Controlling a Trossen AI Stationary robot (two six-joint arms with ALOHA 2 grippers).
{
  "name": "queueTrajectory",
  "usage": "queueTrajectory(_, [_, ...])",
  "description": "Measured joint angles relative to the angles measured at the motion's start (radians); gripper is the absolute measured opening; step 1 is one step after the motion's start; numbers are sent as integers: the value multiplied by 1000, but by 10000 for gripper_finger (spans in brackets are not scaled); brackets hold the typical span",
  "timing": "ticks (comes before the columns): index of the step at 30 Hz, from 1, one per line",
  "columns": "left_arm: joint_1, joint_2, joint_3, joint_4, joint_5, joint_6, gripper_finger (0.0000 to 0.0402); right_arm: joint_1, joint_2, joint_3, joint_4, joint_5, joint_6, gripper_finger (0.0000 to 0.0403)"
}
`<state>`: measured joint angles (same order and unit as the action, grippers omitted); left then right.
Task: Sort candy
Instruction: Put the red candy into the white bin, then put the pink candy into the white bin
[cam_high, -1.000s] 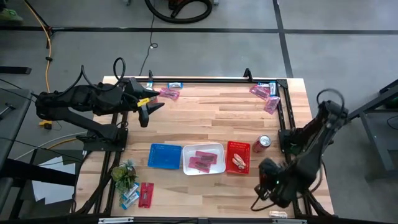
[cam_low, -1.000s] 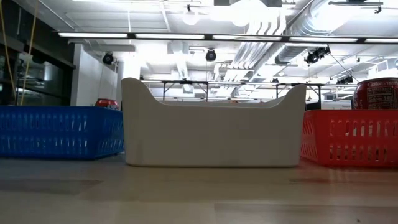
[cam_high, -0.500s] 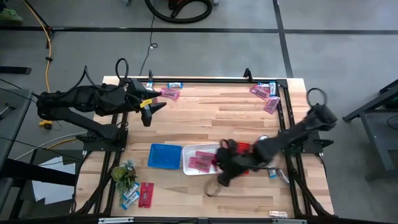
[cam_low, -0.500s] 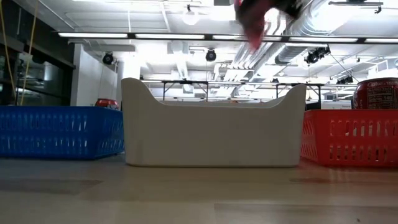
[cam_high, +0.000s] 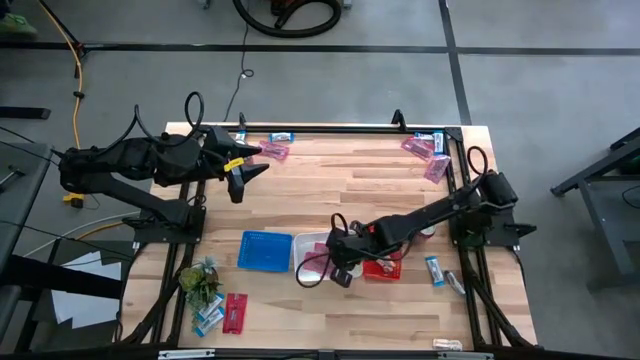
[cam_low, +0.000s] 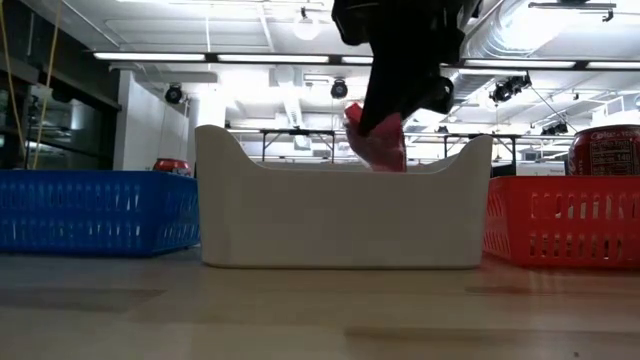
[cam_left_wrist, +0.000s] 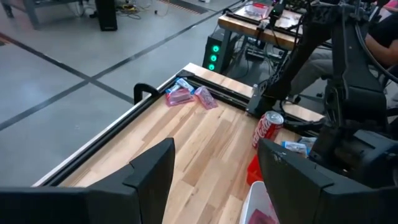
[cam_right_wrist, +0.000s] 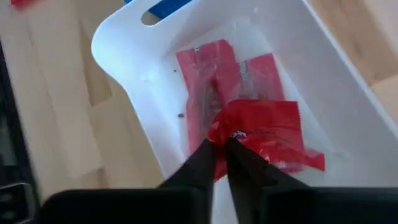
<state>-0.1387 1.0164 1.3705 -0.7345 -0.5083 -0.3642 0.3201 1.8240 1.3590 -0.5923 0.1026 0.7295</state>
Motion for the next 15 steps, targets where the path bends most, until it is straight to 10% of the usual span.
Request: queueTrajectory(15, [0, 1, 0, -1, 0, 61, 218, -56, -246, 3, -181, 90, 98, 239])
